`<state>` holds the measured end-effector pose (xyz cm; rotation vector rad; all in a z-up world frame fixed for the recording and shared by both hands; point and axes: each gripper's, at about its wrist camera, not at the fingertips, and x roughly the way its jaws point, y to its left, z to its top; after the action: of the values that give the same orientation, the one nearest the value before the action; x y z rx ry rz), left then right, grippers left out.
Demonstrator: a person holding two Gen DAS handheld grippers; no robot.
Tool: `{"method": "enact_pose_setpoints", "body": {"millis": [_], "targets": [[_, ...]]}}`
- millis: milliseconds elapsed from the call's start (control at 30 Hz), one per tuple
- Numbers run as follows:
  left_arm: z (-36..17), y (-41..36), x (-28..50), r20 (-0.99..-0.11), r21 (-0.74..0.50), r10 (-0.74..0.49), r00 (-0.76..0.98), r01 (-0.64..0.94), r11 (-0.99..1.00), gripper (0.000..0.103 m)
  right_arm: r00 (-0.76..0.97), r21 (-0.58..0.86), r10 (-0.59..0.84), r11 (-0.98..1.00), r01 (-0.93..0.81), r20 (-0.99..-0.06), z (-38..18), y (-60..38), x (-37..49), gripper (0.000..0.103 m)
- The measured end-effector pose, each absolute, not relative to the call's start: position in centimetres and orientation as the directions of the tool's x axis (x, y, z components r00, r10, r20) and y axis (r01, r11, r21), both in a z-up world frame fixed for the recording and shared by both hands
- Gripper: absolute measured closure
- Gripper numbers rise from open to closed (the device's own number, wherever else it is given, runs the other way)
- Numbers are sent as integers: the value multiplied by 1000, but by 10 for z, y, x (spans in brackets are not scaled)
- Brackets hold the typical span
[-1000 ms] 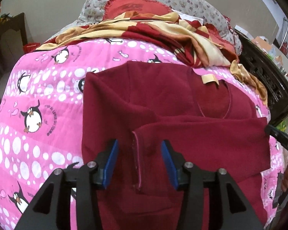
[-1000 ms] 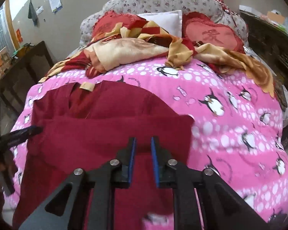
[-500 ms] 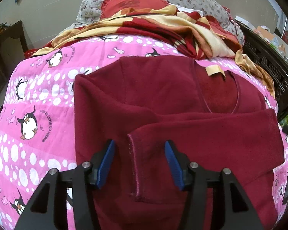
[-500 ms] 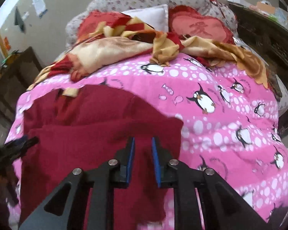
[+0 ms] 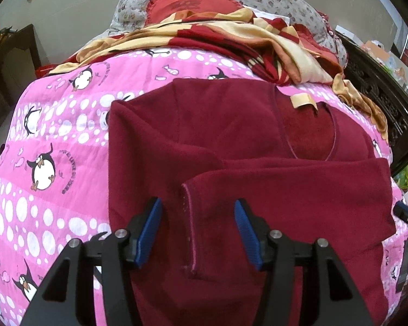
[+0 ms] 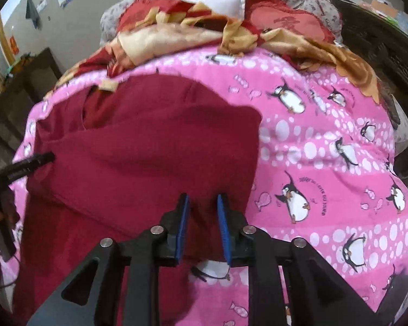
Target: Fold small clothes
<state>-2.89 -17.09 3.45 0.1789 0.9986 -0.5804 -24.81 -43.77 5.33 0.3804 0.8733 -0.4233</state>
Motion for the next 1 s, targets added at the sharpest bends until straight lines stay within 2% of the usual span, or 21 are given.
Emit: {"method": "enact_pose_setpoints", "body": {"millis": [133,233,333,533,733,767,800,867,900,967,1000], "targets": [[44,-160,-29,-825,-146,-395,405,521,841,44,582,135,-250,833,537,-774,65,-446,-248,66],[51,-147,-29,-820,-157,-399,411,509,847,43,590,167,-242,817,553,-770,69,-451,-247,66],[56,-131,-28,-816,-163,-391,426,479,862,37,600,181,-216,829,530,-770,68,-445,-247,65],[55,-115,-26,-803,-210,-420,423,459,863,37,627,223,-126,866,447,-769,66,-421,-227,65],[54,-140,-30,-790,-250,-480,382,515,820,39,644,214,-97,897,388,-759,70,-396,-211,65],[52,-148,-31,-795,-237,-475,377,529,815,41,644,218,-95,895,389,-759,70,-396,-212,65],[49,-154,-32,-802,-226,-469,371,538,812,49,643,221,-95,892,393,-760,69,-397,-214,65],[41,-169,-32,-823,-218,-459,335,559,800,71,641,232,-95,884,407,-762,69,-401,-219,65],[37,-174,-33,-830,-217,-456,322,567,795,74,642,244,-91,877,414,-761,68,-404,-223,65],[32,-182,-33,-837,-203,-446,317,578,791,87,646,267,-83,865,425,-759,67,-410,-228,65],[32,-184,-32,-840,-202,-444,311,580,789,89,647,277,-82,857,434,-758,67,-414,-231,65]]}}
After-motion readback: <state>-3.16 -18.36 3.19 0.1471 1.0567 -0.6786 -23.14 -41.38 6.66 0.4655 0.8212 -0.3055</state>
